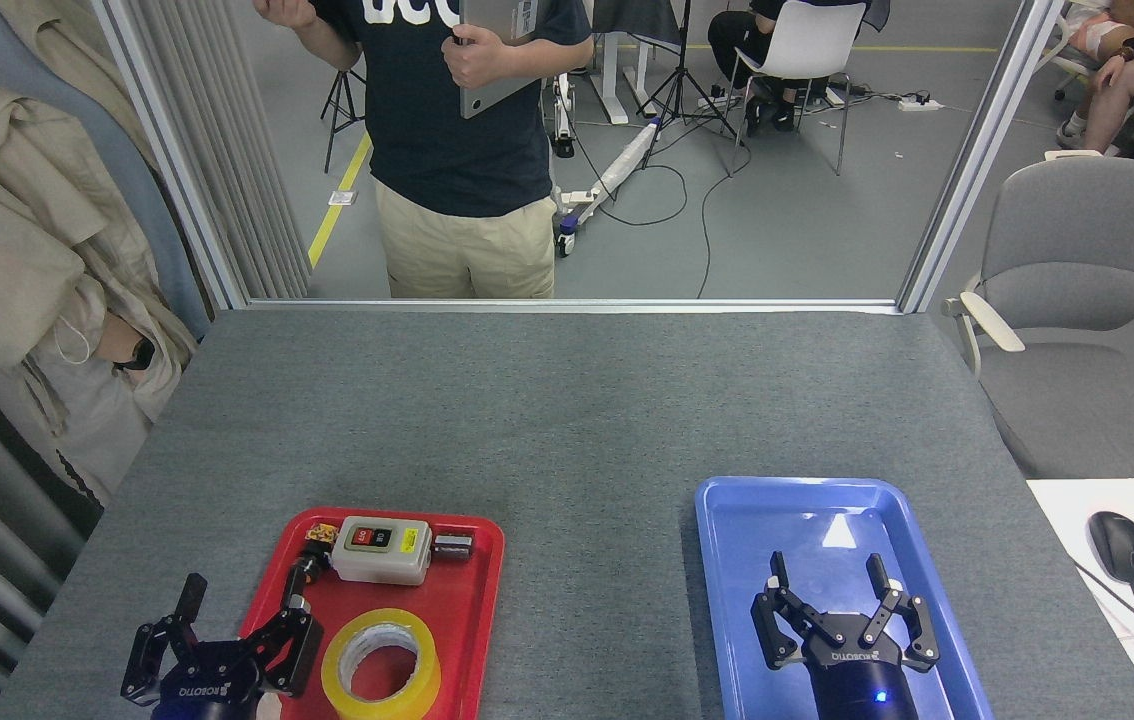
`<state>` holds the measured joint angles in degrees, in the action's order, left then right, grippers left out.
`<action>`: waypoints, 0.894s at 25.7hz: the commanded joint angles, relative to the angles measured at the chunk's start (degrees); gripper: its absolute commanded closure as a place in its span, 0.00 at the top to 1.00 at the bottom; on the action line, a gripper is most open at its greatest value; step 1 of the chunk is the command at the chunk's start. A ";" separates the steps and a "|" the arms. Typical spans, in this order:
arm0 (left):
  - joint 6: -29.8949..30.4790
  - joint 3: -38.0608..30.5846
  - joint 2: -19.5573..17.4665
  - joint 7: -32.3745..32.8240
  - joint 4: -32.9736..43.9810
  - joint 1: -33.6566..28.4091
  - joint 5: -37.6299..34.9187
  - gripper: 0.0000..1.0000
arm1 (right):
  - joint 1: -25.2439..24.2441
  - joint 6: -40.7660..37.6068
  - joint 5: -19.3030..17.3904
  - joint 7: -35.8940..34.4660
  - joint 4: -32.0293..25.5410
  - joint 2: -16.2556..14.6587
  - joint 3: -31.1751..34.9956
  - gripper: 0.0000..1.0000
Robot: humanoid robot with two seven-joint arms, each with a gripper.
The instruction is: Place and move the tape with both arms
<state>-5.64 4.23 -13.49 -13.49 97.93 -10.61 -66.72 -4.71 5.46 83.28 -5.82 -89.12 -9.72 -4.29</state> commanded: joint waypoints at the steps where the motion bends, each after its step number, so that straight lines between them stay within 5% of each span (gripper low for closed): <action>1: -0.08 -0.01 0.13 -0.05 -0.02 -0.03 0.10 1.00 | 0.14 0.07 0.04 -0.25 0.09 -0.12 0.07 0.98; 23: -0.16 -0.19 -0.04 -0.05 0.16 0.15 0.19 1.00 | -0.39 -0.45 -0.32 -0.07 -0.97 -0.91 -0.02 0.99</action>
<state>-5.65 4.06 -13.64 -13.56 98.15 -10.46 -66.59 -5.02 5.16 82.99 -6.05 -90.01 -10.58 -4.28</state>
